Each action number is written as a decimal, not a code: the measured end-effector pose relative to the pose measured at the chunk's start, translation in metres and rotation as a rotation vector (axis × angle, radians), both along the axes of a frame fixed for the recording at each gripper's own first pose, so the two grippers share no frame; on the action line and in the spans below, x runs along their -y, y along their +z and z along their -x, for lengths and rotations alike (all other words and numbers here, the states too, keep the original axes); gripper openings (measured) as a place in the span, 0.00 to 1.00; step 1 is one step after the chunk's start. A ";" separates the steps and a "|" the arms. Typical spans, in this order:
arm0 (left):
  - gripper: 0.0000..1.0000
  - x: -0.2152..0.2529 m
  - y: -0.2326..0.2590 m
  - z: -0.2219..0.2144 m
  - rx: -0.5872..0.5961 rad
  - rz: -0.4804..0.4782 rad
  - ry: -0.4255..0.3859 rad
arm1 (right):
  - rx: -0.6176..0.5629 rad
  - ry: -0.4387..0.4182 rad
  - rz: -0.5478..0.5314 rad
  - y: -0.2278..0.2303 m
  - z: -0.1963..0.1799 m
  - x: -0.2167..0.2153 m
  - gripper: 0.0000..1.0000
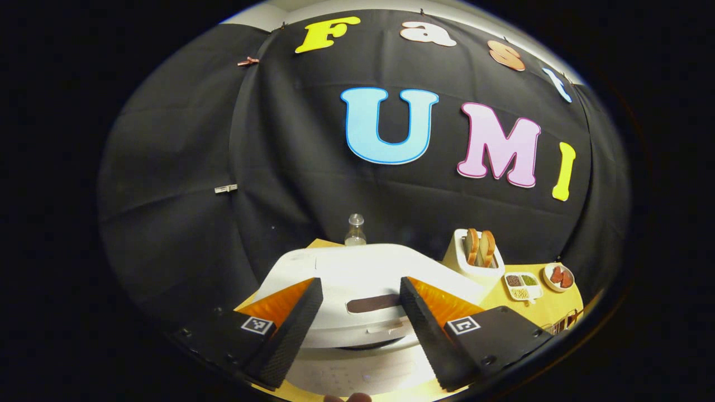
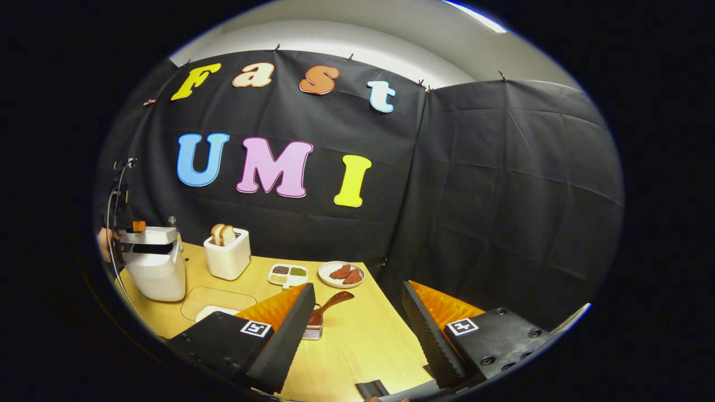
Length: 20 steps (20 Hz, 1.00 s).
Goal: Close the left gripper, press the button to open the rice cooker; take a wooden spoon from the chopstick holder with the right hand, scoop a spoonful of rice and pour it into the rice cooker, then put the wooden spoon back into the chopstick holder.
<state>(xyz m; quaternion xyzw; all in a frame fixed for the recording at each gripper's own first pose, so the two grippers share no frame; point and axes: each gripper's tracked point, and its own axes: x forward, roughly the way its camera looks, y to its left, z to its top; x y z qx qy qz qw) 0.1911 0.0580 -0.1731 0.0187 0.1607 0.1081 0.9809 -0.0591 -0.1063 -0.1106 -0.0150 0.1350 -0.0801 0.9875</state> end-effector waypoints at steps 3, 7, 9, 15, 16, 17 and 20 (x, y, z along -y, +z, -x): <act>0.98 0.001 -0.013 0.007 -0.005 -0.005 -0.001 | -0.006 0.005 0.003 -0.002 0.006 0.001 0.98; 0.98 0.002 -0.030 0.014 -0.032 -0.005 0.006 | -0.015 0.006 0.002 -0.005 0.009 0.002 0.98; 0.98 0.002 -0.042 0.016 -0.059 -0.002 0.014 | -0.016 0.004 -0.007 -0.006 0.007 0.001 0.98; 0.99 0.007 -0.052 0.020 -0.080 -0.015 0.044 | -0.005 0.034 0.009 -0.003 0.002 -0.008 0.98; 0.99 0.009 -0.052 0.018 -0.085 -0.019 0.047 | -0.008 0.040 0.012 -0.004 0.001 -0.011 0.98; 0.99 0.012 -0.054 0.017 -0.091 -0.024 0.045 | -0.011 0.046 0.014 -0.004 0.000 -0.013 0.98; 0.99 0.018 -0.056 0.005 -0.113 -0.052 0.021 | -0.012 0.060 0.022 -0.003 -0.002 -0.017 0.98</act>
